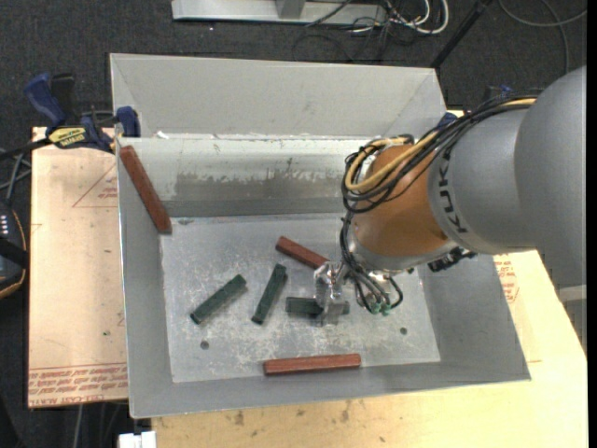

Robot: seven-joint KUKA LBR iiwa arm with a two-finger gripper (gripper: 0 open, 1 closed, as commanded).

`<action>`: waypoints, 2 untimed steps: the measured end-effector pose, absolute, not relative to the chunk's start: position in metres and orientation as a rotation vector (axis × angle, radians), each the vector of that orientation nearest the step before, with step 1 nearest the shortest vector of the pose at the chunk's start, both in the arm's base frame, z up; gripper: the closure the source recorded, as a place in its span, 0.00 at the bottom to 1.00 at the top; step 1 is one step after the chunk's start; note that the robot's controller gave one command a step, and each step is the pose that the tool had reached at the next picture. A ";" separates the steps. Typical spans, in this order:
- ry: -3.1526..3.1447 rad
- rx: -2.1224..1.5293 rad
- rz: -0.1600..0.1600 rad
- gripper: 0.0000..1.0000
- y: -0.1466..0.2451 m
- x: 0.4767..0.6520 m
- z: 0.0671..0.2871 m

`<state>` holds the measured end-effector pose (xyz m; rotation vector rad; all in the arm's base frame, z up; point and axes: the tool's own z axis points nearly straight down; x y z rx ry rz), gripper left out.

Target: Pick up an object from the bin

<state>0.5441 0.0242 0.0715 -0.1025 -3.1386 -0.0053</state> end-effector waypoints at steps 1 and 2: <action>-3.139 -0.102 -0.005 1.00 0.024 0.544 0.071; -3.146 -0.034 -0.001 1.00 0.014 0.570 0.213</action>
Offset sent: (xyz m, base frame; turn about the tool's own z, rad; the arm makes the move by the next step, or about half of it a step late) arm 0.0247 -0.0105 0.1406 -0.0447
